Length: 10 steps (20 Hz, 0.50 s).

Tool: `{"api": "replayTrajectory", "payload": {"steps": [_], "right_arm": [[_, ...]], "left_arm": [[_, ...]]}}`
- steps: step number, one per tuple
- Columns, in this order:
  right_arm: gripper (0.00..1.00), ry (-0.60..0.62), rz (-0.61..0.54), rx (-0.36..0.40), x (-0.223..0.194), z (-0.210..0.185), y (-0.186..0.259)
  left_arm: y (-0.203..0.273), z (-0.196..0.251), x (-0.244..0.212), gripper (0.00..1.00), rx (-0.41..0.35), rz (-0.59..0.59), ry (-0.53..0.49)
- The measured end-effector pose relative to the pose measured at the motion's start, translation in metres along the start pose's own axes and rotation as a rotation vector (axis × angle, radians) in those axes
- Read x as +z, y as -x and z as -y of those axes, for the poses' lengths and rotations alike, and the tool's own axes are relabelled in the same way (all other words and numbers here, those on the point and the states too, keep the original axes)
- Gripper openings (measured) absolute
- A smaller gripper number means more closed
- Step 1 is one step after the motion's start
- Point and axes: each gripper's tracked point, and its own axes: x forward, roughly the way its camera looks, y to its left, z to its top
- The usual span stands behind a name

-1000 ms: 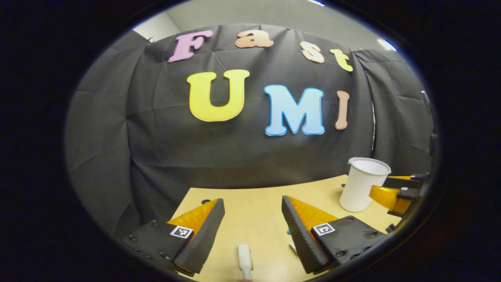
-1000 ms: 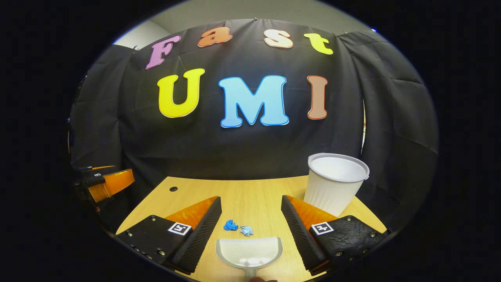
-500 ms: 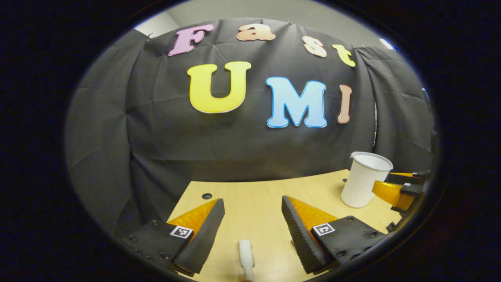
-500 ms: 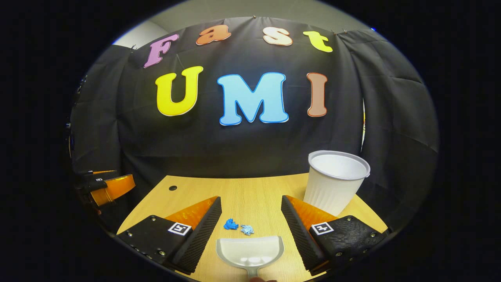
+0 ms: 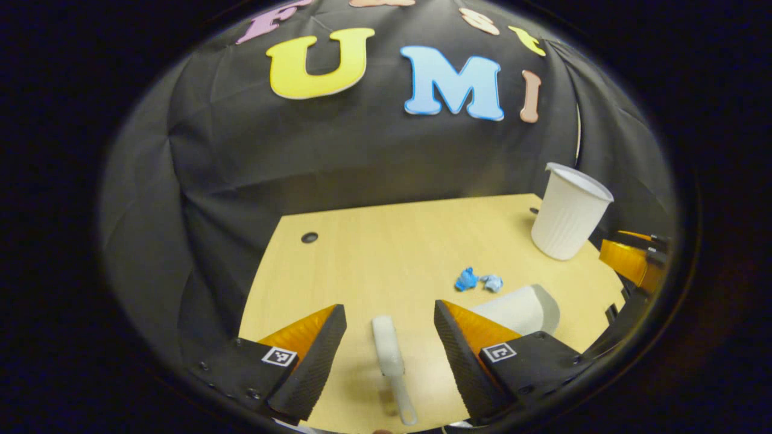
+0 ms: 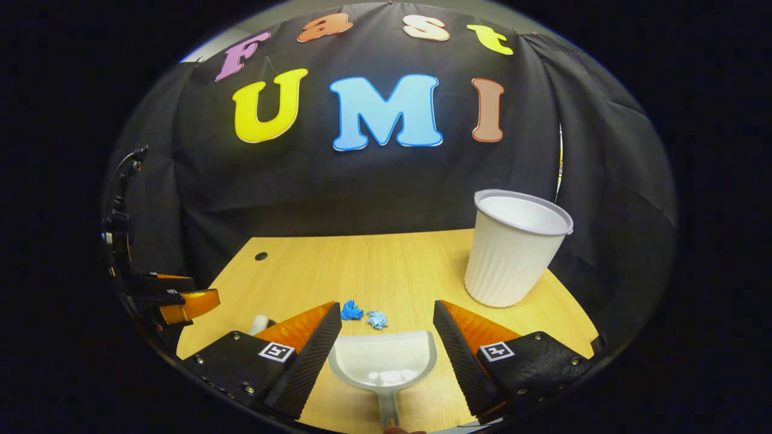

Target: Pick up the small broom and dustpan from the desktop, sweep the trash into the dustpan with the broom, and then empty the trash into the garbage bin.

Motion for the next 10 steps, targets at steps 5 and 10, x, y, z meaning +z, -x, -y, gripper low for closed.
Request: {"api": "replayTrajectory", "payload": {"steps": [5,10], "right_arm": [[0.96,0.004,-0.108,-0.020,-0.034,0.010,-0.007],[0.96,0.010,-0.194,-0.046,-0.059,0.015,-0.007]], "left_arm": [[-0.026,-0.008,-0.075,0.96,-0.041,-0.301,0.080],[-0.044,-0.017,-0.121,0.99,-0.024,-0.478,0.080]]}}
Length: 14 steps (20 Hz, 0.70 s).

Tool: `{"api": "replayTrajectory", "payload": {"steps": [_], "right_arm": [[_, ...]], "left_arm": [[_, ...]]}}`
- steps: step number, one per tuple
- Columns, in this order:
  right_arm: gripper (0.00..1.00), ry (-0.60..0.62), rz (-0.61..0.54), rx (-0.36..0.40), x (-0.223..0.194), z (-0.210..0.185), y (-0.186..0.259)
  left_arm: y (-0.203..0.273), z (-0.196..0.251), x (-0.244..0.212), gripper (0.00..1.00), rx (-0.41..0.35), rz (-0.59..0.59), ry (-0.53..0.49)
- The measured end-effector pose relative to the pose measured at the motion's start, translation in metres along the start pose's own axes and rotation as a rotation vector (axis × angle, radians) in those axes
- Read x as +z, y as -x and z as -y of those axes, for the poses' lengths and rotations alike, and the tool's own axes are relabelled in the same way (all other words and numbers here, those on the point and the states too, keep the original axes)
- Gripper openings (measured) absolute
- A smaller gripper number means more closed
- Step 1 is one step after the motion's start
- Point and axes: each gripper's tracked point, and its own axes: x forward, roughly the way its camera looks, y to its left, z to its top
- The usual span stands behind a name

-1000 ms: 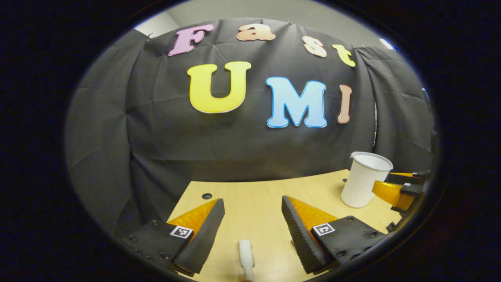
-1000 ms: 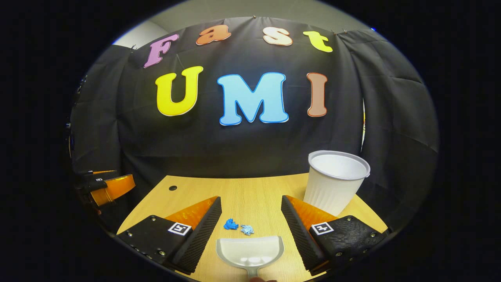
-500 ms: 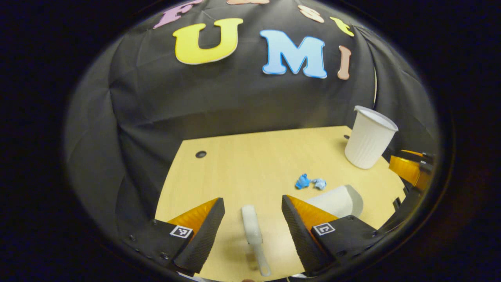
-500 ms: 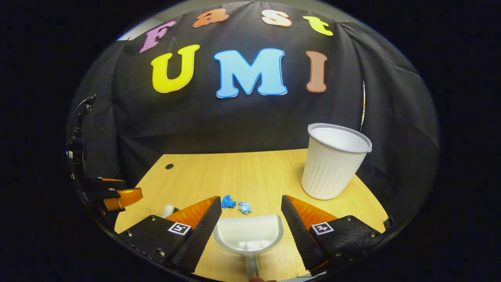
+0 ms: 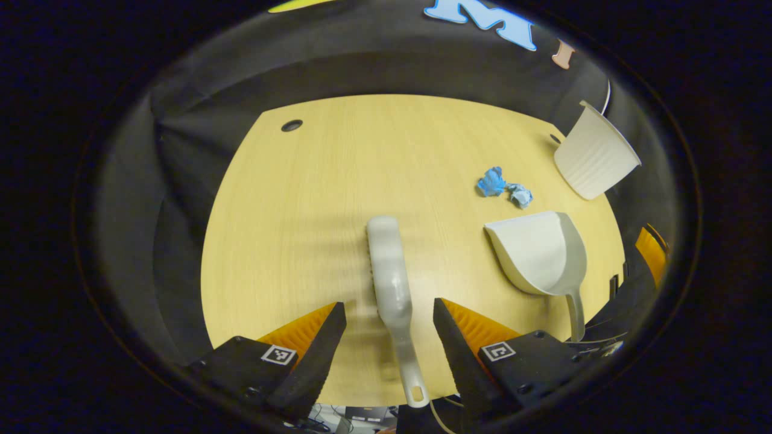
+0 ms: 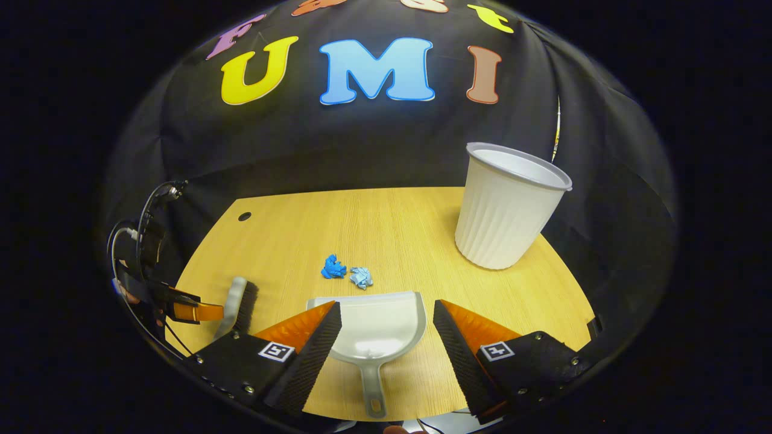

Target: Pick up the small broom and dustpan from the desktop, sweep the trash into the dustpan with the broom, and then empty the trash into the garbage bin.

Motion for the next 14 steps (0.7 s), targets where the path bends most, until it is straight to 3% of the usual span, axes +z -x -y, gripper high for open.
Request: {"api": "replayTrajectory", "payload": {"steps": [6,14], "right_arm": [[0.96,-0.012,-0.095,0.007,-0.035,0.002,-0.006],[0.96,-0.033,-0.181,0.015,-0.060,0.002,-0.012]], "left_arm": [[-0.025,-0.017,-0.013,0.99,-0.010,-0.126,0.076],[-0.068,-0.017,-0.027,0.95,0.015,-0.215,0.103]]}}
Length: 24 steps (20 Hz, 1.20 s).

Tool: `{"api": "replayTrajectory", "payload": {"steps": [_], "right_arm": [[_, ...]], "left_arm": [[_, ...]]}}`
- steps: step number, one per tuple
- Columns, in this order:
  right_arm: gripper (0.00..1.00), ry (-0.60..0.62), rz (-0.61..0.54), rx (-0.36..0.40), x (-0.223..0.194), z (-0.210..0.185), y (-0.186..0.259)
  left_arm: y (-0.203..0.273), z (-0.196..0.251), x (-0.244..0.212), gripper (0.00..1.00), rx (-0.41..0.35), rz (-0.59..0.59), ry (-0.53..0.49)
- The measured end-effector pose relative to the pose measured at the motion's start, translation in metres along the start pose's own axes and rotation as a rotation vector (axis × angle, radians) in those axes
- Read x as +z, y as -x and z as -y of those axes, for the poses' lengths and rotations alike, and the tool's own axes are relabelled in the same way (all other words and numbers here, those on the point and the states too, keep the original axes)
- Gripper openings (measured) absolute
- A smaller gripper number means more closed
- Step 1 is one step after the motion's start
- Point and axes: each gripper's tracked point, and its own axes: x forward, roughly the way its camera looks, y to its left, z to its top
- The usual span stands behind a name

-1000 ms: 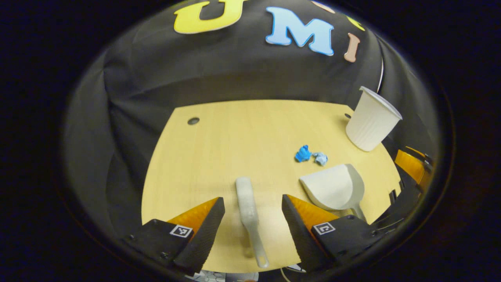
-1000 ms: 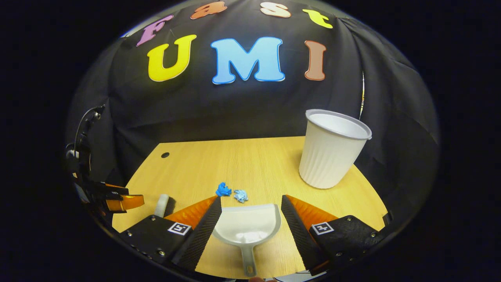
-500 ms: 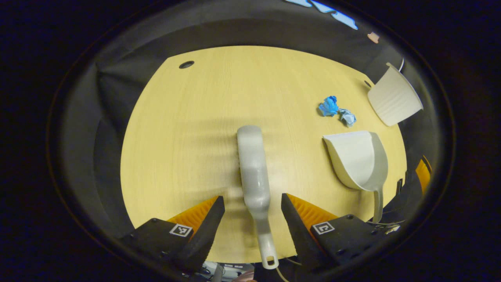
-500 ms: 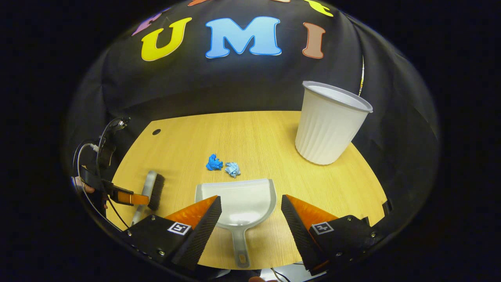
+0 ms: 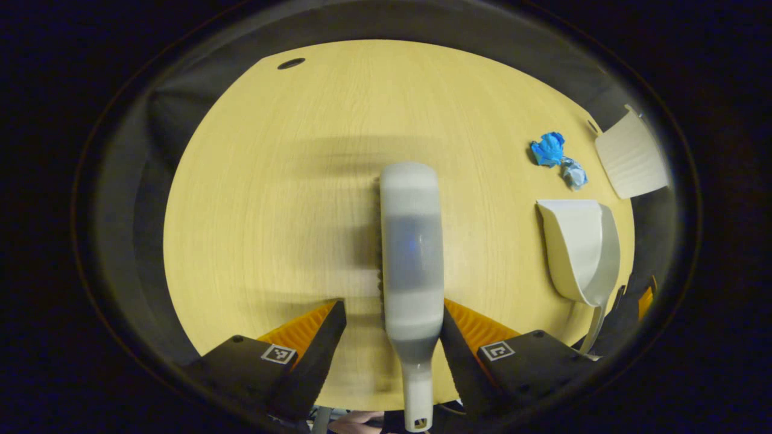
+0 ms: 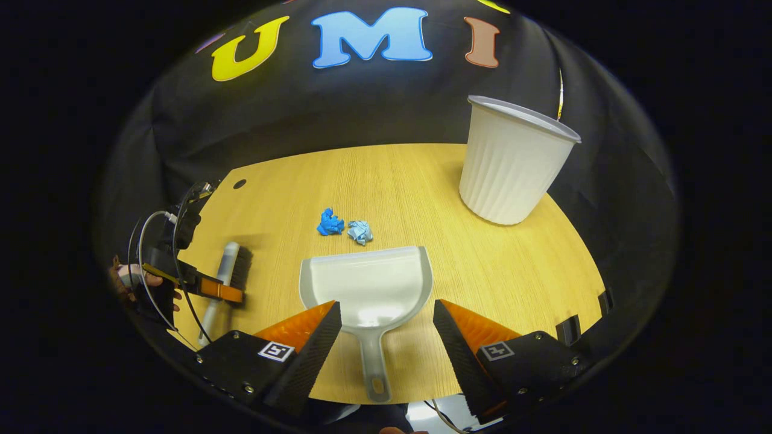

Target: Pick up the small broom and dustpan from the desktop, sweep the trash into the dustpan with the broom, and then empty the trash into the garbage bin.

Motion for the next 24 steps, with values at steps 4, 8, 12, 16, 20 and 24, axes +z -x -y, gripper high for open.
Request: {"api": "replayTrajectory", "payload": {"steps": [4,8,12,16,20,24], "right_arm": [[0.96,0.004,-0.066,-0.015,-0.018,0.004,-0.014],[0.96,0.007,-0.176,-0.007,-0.044,-0.001,-0.026],[0.96,0.046,-0.260,0.019,-0.060,-0.006,-0.032],[0.96,0.085,-0.318,0.025,-0.071,-0.009,-0.040],[0.93,0.117,-0.357,0.027,-0.074,-0.011,-0.046],[0.80,0.136,-0.406,0.025,-0.082,-0.010,-0.056]], "left_arm": [[-0.004,0.000,0.003,0.95,0.021,0.004,-0.019],[-0.005,0.003,0.003,0.94,0.036,-0.005,-0.033],[-0.003,0.003,0.007,0.70,0.047,-0.014,-0.023],[-0.005,0.002,0.001,0.55,0.045,-0.024,-0.013],[-0.002,0.004,-0.001,0.53,0.033,-0.040,0.024],[0.003,0.007,0.003,0.52,0.020,-0.048,0.038]]}}
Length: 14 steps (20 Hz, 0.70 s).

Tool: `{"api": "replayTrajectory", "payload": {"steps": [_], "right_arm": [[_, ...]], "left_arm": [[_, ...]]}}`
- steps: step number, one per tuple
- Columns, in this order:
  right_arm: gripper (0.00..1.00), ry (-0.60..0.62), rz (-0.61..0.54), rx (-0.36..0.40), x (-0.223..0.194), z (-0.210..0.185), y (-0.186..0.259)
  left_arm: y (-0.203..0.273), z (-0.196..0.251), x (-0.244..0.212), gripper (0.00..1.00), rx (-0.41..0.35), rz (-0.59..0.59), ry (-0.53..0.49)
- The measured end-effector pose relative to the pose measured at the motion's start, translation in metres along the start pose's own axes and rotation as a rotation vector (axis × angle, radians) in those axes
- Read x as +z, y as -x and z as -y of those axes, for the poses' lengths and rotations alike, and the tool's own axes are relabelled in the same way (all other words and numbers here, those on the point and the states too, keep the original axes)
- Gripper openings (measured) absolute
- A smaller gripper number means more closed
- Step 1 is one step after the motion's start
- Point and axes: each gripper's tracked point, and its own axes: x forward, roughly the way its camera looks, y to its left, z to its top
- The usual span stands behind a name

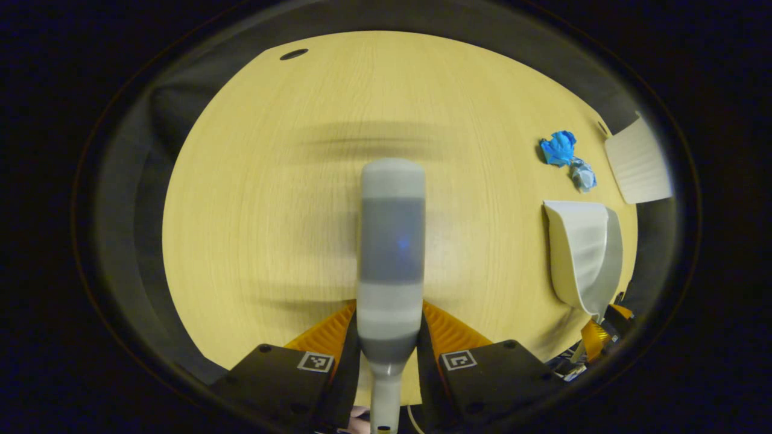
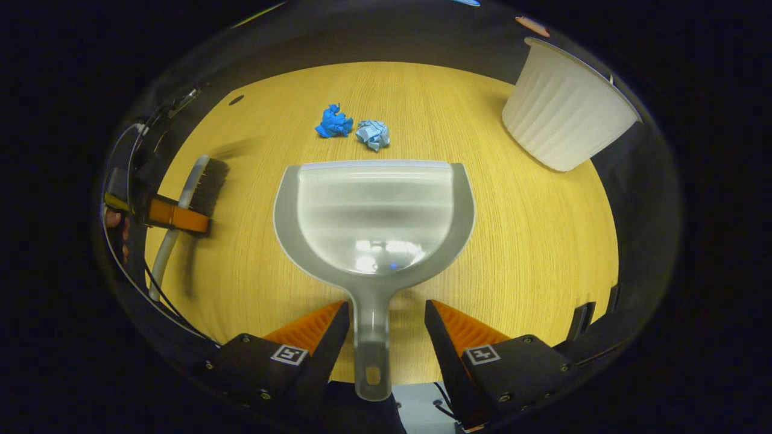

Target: Pick up the small broom and dustpan from the desktop, sweep the trash into the dustpan with the broom, and then empty the trash into the garbage bin.

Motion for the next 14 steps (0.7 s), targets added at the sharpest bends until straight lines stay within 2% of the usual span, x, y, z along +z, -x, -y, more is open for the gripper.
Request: {"api": "replayTrajectory", "payload": {"steps": [1,4,5,7,8,9,11,12,14], "right_arm": [[0.66,-0.002,-0.006,0.009,-0.001,-0.002,-0.002],[0.63,0.009,-0.039,0.029,-0.003,-0.006,-0.003],[0.51,0.000,-0.048,0.036,-0.007,-0.007,-0.008],[0.36,0.007,-0.072,0.038,-0.009,-0.008,-0.008],[0.36,0.005,-0.077,0.039,-0.011,-0.008,-0.007],[0.31,0.002,-0.076,0.039,-0.009,-0.009,-0.007],[0.31,0.002,-0.082,0.046,-0.009,-0.009,-0.009],[0.27,0.001,-0.083,0.049,-0.008,-0.009,-0.009],[0.30,0.002,-0.085,0.052,-0.008,-0.008,-0.009]], "left_arm": [[0.002,0.001,0.002,0.52,-0.005,0.000,0.003],[0.008,0.003,0.012,0.52,-0.010,0.006,0.001],[0.010,0.004,0.016,0.51,-0.010,0.011,-0.004],[0.014,0.006,0.026,0.52,-0.008,0.024,-0.017],[0.015,0.007,0.030,0.48,-0.006,0.025,-0.021],[0.016,0.008,0.033,0.47,-0.008,0.026,-0.025],[0.018,0.009,0.039,0.47,-0.004,0.029,-0.039],[0.020,0.011,0.044,0.48,-0.001,0.032,-0.047],[0.022,0.015,0.055,0.47,0.001,0.036,-0.067]]}}
